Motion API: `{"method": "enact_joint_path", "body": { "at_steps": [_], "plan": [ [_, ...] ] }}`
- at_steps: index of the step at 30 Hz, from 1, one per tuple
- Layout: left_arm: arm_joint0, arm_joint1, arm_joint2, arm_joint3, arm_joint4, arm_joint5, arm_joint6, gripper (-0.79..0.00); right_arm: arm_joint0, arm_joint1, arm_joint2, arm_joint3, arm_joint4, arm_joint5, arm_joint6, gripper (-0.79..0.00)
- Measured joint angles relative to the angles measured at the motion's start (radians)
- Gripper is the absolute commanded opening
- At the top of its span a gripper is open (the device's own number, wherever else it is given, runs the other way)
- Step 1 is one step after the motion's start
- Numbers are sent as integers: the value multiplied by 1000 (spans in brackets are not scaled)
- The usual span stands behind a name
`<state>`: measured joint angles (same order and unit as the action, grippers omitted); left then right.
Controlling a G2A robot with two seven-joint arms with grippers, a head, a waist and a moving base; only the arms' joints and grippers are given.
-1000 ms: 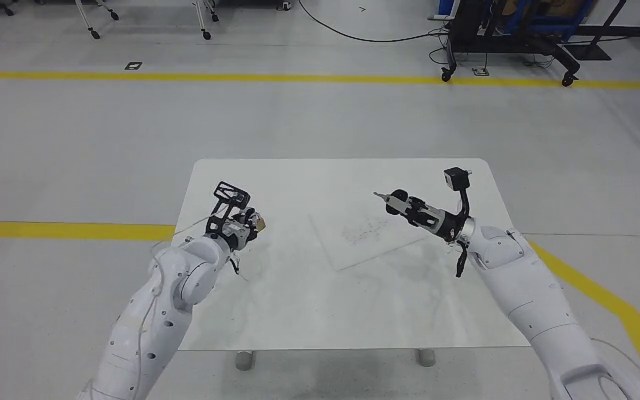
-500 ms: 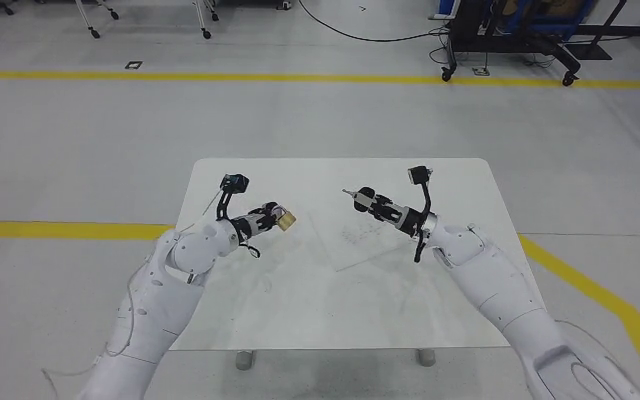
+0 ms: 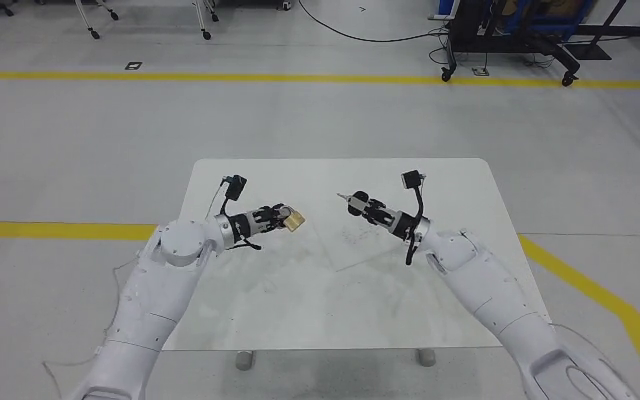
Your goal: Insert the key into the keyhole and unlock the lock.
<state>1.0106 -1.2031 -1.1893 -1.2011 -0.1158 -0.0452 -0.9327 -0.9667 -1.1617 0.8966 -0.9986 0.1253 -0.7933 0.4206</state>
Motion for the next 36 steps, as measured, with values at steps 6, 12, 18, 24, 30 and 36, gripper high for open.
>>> {"method": "enact_joint_path", "body": {
  "at_steps": [6, 12, 18, 24, 30, 36],
  "plan": [
    [-69, -22, 22, 130, -259, 91, -116, -785, 8, -25, -29, -1, -49, 28, -75, -785],
    [-113, -26, 27, 205, -290, 71, -138, -785, 3, -49, -52, -16, -98, 22, -152, -785],
    [-120, -20, 12, 232, -298, 58, -153, -785, -12, -58, -57, -43, -138, 24, -167, -785],
    [-128, -15, -7, 256, -330, 56, -182, -785, -35, -70, -78, -76, -81, 19, -97, -785],
    [-135, -11, -7, 264, -314, 21, -171, -785, -34, -79, -92, -64, 116, 20, 67, -785],
    [-123, -6, -4, 234, -236, -51, -88, -785, -45, -84, -96, -81, 177, 104, 130, -785]
  ]
}}
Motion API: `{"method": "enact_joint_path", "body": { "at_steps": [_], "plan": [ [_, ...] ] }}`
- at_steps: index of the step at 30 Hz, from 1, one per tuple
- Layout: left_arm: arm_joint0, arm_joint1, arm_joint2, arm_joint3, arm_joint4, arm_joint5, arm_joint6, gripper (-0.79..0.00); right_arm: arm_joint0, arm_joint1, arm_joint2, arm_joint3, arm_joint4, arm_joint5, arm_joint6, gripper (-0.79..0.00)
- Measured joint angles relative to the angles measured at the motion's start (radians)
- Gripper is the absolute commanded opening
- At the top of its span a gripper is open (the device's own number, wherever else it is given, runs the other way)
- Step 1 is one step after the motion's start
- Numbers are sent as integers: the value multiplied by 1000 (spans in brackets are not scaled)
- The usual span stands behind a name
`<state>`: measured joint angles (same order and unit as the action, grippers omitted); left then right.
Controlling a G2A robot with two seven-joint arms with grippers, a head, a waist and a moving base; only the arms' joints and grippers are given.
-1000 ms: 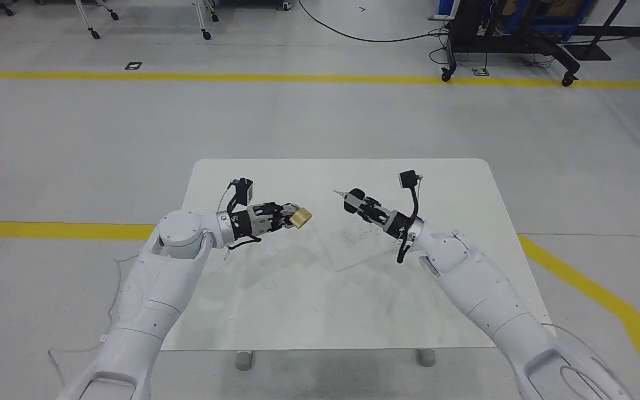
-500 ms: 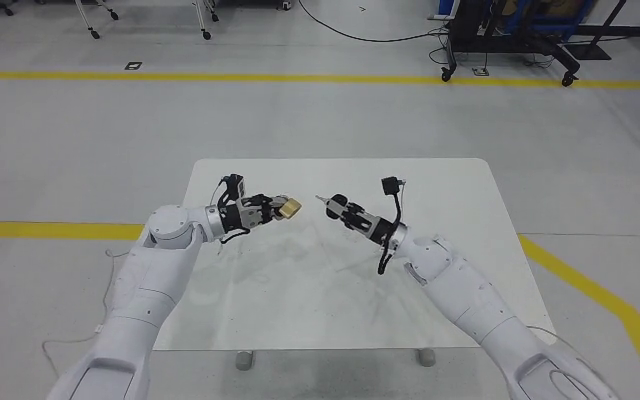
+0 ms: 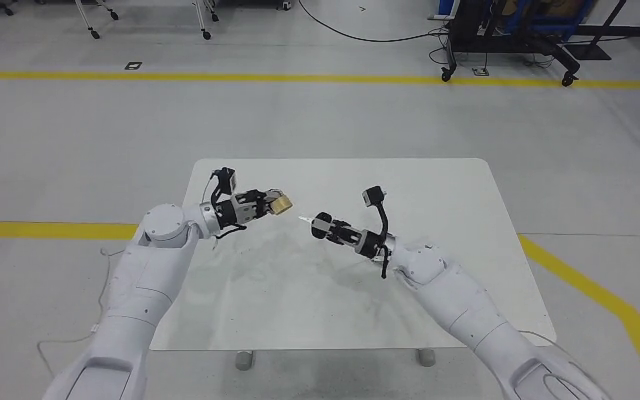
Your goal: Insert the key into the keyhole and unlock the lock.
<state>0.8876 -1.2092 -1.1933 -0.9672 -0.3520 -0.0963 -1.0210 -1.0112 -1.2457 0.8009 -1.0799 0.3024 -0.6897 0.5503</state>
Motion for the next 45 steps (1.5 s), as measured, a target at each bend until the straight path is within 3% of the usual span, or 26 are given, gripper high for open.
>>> {"method": "enact_joint_path", "body": {
  "at_steps": [7, 15, 18, 25, 30, 35, 45],
  "plan": [
    [33, 5, 4, -56, 58, -25, 73, -785, -27, -24, -5, 4, 96, 39, -67, -785],
    [38, 4, 8, -60, 39, 47, 91, -785, -18, -64, -30, 57, 168, 3, -112, -785],
    [28, 3, 12, -43, 26, 93, 76, -785, -20, -67, -30, 57, 190, -4, -114, -785],
    [38, 4, 9, -54, 36, 94, 103, -785, -21, -67, -30, 55, 185, 0, -115, -785],
    [68, 6, 1, -100, 50, 106, 187, -785, -53, -76, -31, 5, 232, 95, -129, -785],
    [90, 4, 1, -136, 57, 94, 255, -785, -83, -93, -46, -17, 219, 180, -232, -785],
    [141, 5, -3, -214, 101, 31, 353, -785, -126, -123, -58, -78, 209, 208, -348, -785]
  ]
}}
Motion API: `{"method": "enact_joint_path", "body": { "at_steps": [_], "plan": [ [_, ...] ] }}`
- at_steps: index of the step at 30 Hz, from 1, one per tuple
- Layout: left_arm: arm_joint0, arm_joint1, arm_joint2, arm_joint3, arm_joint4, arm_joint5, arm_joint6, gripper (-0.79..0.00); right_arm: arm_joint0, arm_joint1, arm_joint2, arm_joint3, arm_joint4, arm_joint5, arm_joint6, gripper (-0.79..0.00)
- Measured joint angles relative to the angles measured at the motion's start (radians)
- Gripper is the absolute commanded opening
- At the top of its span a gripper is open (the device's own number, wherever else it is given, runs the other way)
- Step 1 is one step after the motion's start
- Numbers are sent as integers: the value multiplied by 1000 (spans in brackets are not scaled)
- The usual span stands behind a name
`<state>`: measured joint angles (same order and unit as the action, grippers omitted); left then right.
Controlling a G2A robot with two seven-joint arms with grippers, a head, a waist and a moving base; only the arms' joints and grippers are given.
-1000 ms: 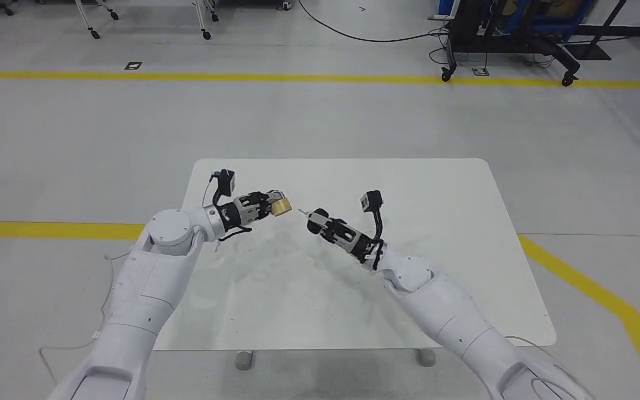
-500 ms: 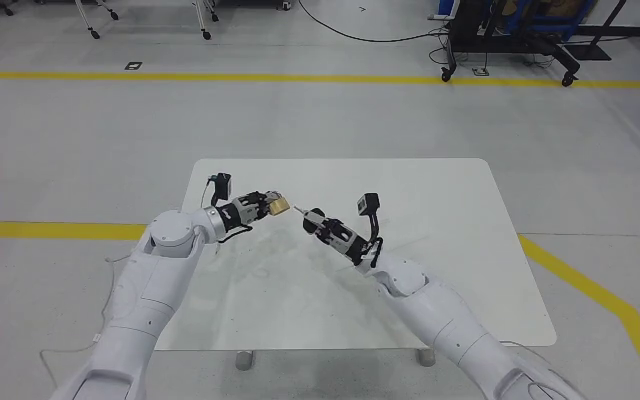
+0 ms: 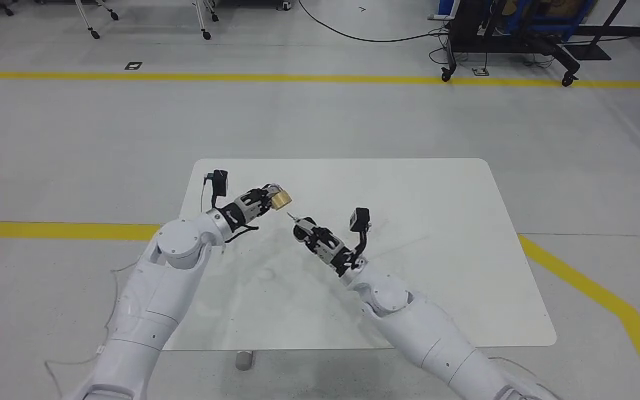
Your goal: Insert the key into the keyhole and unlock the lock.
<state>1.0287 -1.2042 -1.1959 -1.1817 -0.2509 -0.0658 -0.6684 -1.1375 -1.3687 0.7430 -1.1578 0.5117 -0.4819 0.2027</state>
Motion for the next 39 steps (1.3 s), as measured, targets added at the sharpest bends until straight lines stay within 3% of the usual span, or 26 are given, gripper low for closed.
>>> {"method": "enact_joint_path", "body": {
  "at_steps": [22, 39],
  "plan": [
    [12, 2, 4, -25, 25, 22, -17, -785, 23, -59, 11, 92, -17, -31, -35, -785],
    [-15, -4, 6, 29, -43, 106, -55, -785, 18, -88, 26, 118, -177, -64, -125, -785]
  ]
}}
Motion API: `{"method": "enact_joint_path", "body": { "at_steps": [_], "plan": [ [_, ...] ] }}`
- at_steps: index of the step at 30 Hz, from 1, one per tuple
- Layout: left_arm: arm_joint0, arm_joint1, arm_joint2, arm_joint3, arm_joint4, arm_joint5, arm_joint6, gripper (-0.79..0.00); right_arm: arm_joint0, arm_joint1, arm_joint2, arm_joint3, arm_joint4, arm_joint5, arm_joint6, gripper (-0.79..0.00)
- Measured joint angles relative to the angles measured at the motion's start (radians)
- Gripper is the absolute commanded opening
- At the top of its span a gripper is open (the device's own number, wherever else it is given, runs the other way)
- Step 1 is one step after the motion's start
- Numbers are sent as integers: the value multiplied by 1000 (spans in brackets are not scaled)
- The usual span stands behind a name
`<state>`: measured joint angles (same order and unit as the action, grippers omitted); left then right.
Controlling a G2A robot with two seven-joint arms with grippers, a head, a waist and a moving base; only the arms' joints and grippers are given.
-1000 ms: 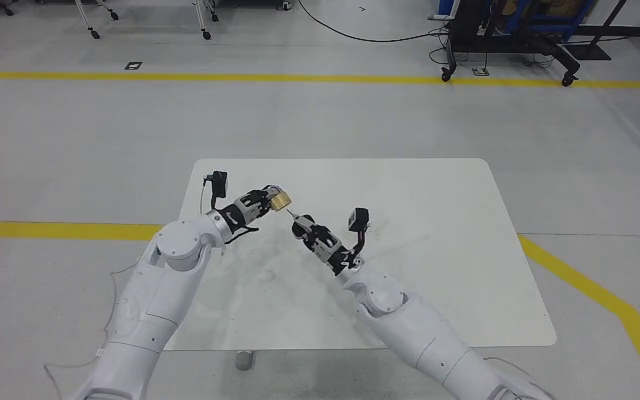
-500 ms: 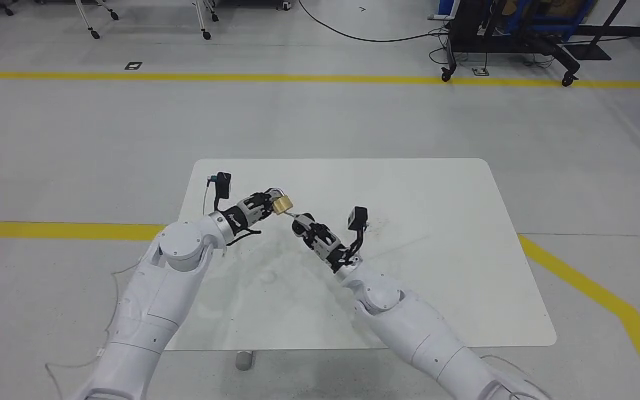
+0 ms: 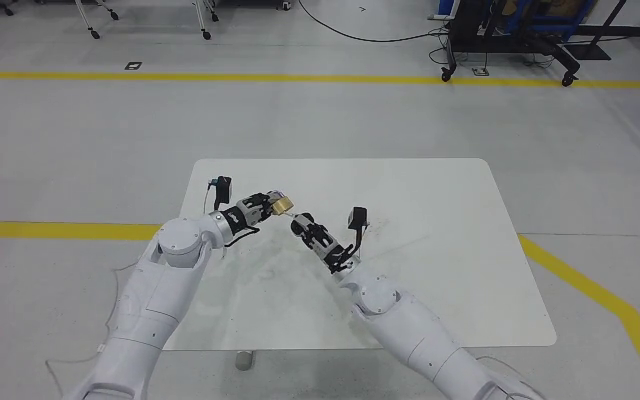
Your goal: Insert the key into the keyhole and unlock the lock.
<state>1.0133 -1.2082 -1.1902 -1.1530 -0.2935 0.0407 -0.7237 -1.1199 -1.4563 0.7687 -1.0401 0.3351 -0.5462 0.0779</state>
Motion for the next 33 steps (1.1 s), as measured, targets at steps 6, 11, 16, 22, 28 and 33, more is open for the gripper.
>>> {"method": "enact_joint_path", "body": {
  "at_steps": [6, 11, 16, 22, 28, 33],
  "plan": [
    [-5, -1, -1, 11, -8, 6, 0, -785, 1, -12, 8, 15, -31, -7, -36, -785],
    [-7, -1, 0, 13, -9, 9, 3, -785, -2, -20, 19, 26, -28, -13, -38, -785],
    [-8, -2, 1, 15, -11, 11, -1, -785, 1, -28, 26, 37, -30, -16, -32, -785],
    [-10, -2, 2, 16, -12, 13, -1, -785, 4, -39, 29, 55, -40, -8, -32, -785],
    [-12, -3, 5, 19, -12, 18, -5, -785, 0, -48, 27, 56, -56, -11, -5, -785],
    [-14, -3, 6, 19, -7, 19, -3, -785, -4, -53, 28, 56, -66, -5, 19, -785]
  ]
}}
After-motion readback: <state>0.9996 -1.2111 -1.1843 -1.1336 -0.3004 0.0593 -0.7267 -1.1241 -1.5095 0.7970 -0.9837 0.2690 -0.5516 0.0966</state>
